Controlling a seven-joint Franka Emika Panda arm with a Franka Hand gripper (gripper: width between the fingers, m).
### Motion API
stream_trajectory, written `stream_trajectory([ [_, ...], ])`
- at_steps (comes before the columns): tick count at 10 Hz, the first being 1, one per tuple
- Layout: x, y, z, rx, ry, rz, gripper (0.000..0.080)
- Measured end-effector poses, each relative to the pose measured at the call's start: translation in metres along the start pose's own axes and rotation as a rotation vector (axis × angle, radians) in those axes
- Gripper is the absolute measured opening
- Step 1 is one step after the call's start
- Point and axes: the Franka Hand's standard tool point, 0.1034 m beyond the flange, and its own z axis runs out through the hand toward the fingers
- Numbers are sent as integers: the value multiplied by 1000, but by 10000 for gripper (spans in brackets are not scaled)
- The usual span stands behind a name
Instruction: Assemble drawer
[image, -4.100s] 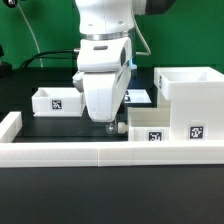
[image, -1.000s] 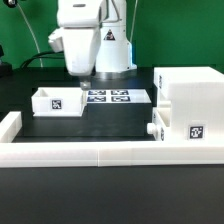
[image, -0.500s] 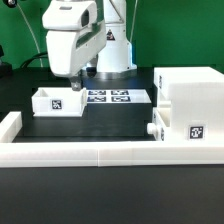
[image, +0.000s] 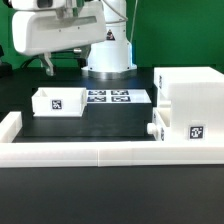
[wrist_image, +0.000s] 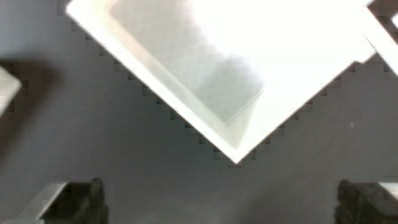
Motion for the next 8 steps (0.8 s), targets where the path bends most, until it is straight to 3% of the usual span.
stream_trajectory([
  [4,4,-5,3,7,-4,303,649],
  [5,5,-5,5,-5,9,406,649],
  [6,1,-12,17,-28,40,554,649],
  [8,-8,-31,34,-25,37,733,649],
])
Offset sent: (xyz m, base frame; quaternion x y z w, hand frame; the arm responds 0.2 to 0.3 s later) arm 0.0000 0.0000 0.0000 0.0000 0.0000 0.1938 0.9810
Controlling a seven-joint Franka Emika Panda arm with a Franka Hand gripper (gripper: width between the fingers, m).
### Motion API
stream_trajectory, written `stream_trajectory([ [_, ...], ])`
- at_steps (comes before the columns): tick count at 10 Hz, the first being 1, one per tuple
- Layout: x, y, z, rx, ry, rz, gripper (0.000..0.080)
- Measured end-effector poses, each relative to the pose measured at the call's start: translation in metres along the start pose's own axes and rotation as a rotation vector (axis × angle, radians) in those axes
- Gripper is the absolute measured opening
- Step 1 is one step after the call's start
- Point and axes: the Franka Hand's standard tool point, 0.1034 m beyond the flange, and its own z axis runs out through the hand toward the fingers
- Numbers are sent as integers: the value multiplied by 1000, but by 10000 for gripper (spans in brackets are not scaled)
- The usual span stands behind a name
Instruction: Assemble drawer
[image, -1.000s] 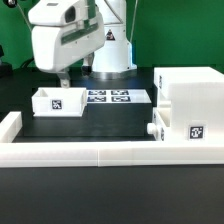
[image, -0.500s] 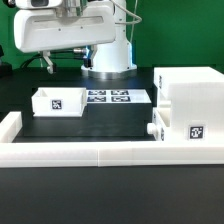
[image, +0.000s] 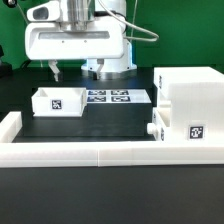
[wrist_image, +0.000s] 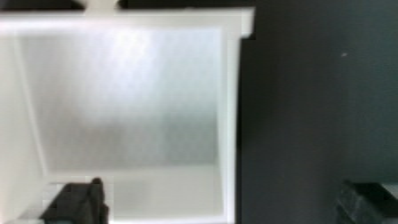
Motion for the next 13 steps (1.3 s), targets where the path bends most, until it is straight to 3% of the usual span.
stream_trajectory([
  [2,-11,-3,19,-1,16,-22,649],
  [7,-16,-19,50,5,15,-141,649],
  [13,-19,-3,57,3,5,-166,649],
])
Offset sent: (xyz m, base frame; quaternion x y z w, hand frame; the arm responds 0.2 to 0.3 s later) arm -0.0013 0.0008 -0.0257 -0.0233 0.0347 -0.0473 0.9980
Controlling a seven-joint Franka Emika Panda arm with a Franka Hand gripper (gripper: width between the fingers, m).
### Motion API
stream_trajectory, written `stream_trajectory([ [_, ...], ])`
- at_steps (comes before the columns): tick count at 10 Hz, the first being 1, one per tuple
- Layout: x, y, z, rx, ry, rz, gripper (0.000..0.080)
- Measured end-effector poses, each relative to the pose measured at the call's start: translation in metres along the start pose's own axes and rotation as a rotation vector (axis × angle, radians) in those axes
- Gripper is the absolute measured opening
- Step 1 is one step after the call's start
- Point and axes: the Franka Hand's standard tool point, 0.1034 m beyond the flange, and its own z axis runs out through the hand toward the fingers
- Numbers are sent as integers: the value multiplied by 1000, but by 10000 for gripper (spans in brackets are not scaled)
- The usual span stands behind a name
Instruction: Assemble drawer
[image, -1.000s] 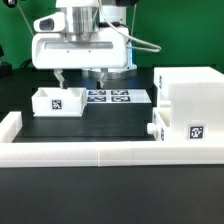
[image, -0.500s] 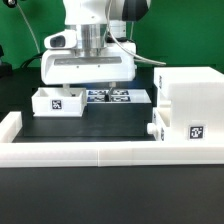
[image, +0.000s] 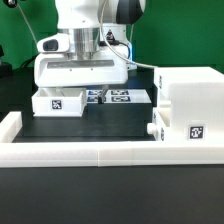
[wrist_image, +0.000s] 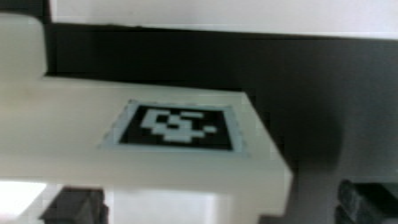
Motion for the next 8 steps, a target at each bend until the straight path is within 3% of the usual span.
stream_trajectory([
  [1,0,0,0,0,0,-3,649],
  [4,0,0,0,0,0,-9,234],
  [5,0,0,0,0,0,-11,234],
  [6,0,0,0,0,0,-11,69],
  [8,0,0,0,0,0,-13,41],
])
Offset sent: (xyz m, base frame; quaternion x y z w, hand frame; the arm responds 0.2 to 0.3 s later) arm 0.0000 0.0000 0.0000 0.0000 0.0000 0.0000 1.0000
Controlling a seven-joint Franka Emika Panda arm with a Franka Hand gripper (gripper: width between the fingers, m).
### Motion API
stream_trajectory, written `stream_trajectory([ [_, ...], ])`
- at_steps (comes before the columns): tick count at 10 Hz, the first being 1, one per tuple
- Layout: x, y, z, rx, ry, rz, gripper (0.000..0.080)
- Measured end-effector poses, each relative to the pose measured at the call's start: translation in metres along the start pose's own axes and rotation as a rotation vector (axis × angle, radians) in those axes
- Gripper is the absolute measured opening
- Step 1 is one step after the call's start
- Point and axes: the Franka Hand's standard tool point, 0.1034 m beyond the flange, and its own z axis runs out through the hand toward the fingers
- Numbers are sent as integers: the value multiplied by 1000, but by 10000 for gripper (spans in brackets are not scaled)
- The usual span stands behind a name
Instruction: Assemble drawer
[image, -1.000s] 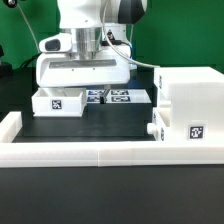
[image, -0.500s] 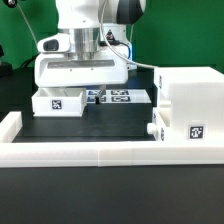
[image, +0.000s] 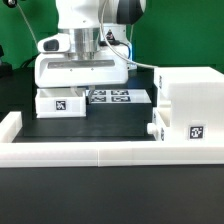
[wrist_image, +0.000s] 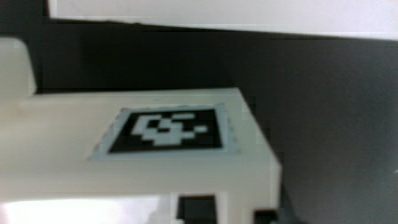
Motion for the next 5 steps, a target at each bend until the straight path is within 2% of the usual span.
stream_trajectory([
  [4,1,-2,-1,4,-10,-23,41],
  [5,8,-7,-11,10,-26,-73,41],
])
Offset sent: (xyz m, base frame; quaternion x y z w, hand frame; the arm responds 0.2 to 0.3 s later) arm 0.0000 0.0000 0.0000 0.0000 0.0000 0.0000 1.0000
